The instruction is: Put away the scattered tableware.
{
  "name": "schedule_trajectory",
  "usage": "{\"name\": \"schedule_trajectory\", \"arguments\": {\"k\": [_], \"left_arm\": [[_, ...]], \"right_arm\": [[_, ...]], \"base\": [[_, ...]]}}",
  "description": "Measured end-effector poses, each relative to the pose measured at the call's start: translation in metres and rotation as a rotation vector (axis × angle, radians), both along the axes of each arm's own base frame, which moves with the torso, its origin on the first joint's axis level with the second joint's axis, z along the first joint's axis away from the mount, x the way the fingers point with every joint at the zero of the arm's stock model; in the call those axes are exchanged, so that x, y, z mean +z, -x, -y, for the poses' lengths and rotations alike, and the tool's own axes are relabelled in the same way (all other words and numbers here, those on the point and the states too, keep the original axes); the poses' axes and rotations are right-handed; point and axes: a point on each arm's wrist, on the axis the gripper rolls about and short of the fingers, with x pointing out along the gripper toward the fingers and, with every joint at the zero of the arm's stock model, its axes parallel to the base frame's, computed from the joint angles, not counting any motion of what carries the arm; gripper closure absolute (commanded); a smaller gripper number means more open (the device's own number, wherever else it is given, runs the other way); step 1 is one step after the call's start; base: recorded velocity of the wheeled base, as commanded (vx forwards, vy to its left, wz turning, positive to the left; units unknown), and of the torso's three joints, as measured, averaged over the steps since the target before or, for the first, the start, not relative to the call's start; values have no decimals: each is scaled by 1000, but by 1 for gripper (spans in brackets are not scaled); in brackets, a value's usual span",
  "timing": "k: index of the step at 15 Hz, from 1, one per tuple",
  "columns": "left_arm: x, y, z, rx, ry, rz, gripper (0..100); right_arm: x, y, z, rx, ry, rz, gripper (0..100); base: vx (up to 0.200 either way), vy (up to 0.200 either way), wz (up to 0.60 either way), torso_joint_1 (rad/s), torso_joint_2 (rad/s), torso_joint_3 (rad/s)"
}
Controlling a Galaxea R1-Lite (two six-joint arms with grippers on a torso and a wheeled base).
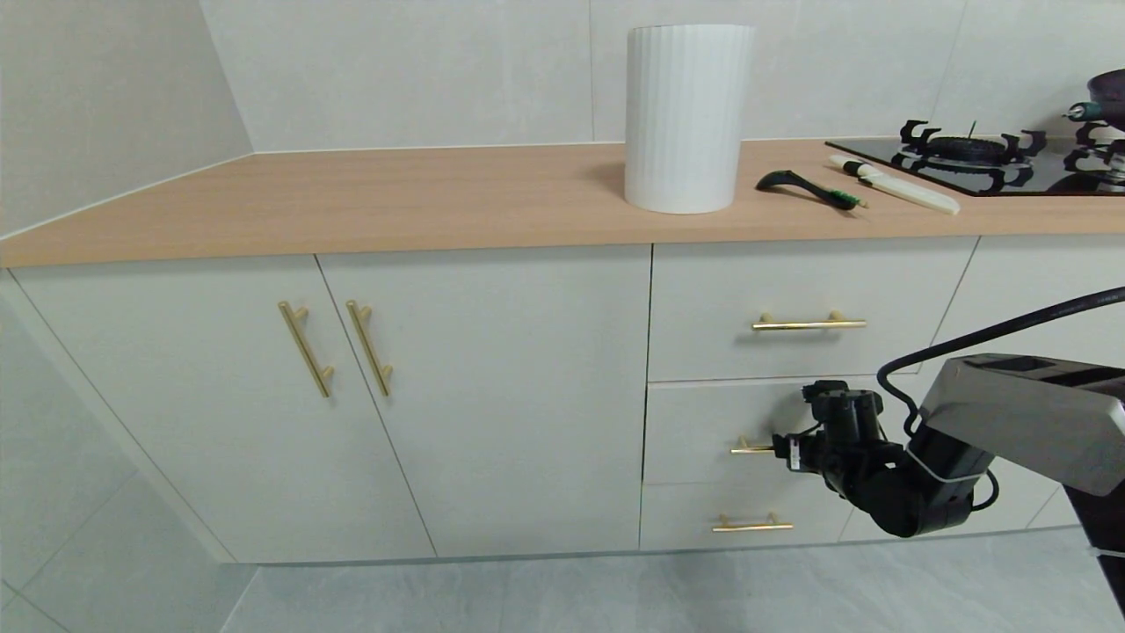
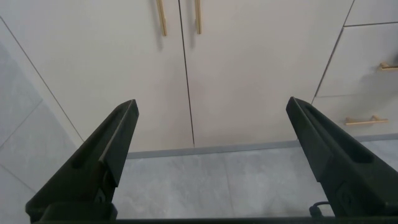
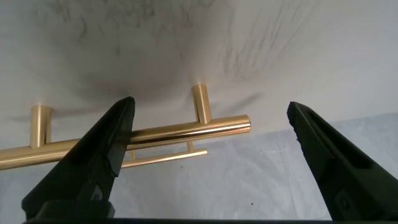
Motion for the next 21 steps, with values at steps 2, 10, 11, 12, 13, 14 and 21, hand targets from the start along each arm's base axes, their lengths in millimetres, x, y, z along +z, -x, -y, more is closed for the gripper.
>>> {"name": "schedule_trajectory", "arguments": {"k": [2,10,11,12,13,14,21], "left_arm": [[0,0,0,0,-1,0,0],[0,0,0,0,0,0,0],[0,0,0,0,0,0,0],[0,0,0,0,-1,0,0],[0,0,0,0,0,0,0],[0,0,0,0,0,0,0],[0,0,0,0,0,0,0]], "right_arm": [[1,3,1,3,6,-19,0],[50,40,5,101,-28,-260,0],[69,48,6,124,-48,-282,0],[92,57,7,140,-63,-281,0],[113,66,8,154,-76,-269,0],[137,77,9,174,-90,-250,0],[204,101,-1,245,-154,-26,0]], "base": [[0,0,0,0,0,0],[0,0,0,0,0,0],[0,0,0,0,0,0],[0,0,0,0,0,0],[0,0,0,0,0,0],[0,0,0,0,0,0],[0,0,0,0,0,0]]}}
